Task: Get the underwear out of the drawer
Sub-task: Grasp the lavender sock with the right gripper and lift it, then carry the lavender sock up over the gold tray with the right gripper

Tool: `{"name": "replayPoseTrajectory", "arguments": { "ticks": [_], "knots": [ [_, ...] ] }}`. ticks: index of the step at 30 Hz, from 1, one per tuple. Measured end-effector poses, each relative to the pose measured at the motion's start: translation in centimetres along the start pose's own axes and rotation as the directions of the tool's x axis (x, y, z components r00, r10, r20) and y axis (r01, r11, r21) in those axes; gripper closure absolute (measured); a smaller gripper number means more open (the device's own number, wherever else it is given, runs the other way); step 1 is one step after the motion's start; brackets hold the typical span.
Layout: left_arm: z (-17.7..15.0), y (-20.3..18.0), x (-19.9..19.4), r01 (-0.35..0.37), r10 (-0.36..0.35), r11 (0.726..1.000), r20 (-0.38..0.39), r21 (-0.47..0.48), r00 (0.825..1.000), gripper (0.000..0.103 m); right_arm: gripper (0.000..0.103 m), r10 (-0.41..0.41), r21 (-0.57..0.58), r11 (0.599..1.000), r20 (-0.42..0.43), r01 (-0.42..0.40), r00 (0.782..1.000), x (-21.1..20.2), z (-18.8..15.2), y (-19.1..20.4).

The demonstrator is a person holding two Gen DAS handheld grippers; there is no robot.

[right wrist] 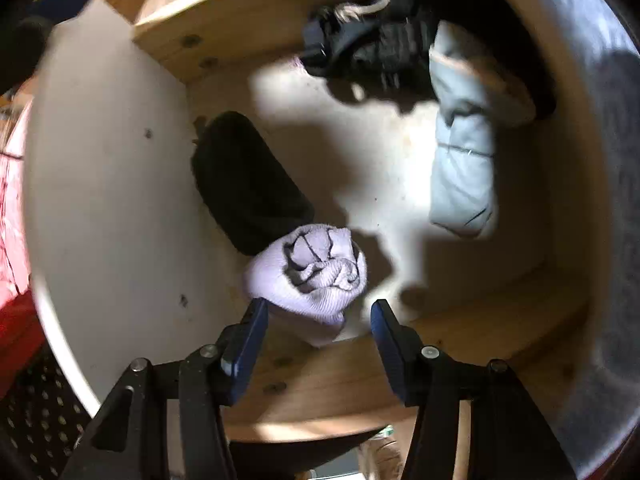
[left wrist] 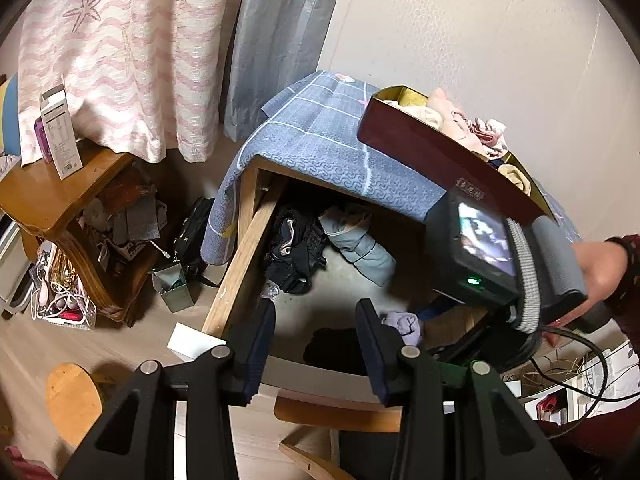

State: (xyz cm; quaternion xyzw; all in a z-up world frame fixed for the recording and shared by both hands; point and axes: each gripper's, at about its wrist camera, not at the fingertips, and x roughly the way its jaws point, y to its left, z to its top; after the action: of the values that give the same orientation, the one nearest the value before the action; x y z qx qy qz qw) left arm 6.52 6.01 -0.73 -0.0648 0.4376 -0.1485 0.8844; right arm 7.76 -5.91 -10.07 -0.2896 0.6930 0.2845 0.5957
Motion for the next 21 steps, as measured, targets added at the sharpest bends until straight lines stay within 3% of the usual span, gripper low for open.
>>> {"name": "replayPoseTrajectory", "arguments": {
  "ticks": [5, 9, 12, 16, 21],
  "knots": [
    [-0.1, -0.1, -0.1, -0.006, 0.006, 1.000, -0.004, 0.000, 1.000, 0.061, 0.048, 0.069, 0.049, 0.996, 0.017, -0.070, 0.997, 1.8, 0.8, -0.5],
    [-0.1, -0.2, -0.2, -0.007, 0.007, 1.000, -0.006, -0.001, 1.000, 0.061, 0.055, 0.110, 0.093, 0.989, 0.054, -0.114, 0.992, 2.3, 0.4, -0.5],
    [-0.1, -0.2, -0.2, -0.014, 0.014, 1.000, -0.013, 0.006, 1.000, 0.061, 0.065, 0.100, 0.098, 0.989, 0.101, -0.110, 0.990, 1.1, -0.4, -0.4],
    [0.1, -0.5, 0.0, -0.025, 0.025, 0.999, -0.027, 0.026, 0.999, 0.061, 0.065, 0.021, 0.105, 0.994, 0.194, -0.042, 0.981, -1.8, -1.8, -0.5],
    [0.5, -1.2, 0.5, -0.037, 0.041, 0.996, -0.047, 0.084, 0.998, 0.061, 0.066, -0.026, 0.146, 0.989, 0.287, -0.017, 0.958, -5.7, -3.8, 0.0]
  ]
}}
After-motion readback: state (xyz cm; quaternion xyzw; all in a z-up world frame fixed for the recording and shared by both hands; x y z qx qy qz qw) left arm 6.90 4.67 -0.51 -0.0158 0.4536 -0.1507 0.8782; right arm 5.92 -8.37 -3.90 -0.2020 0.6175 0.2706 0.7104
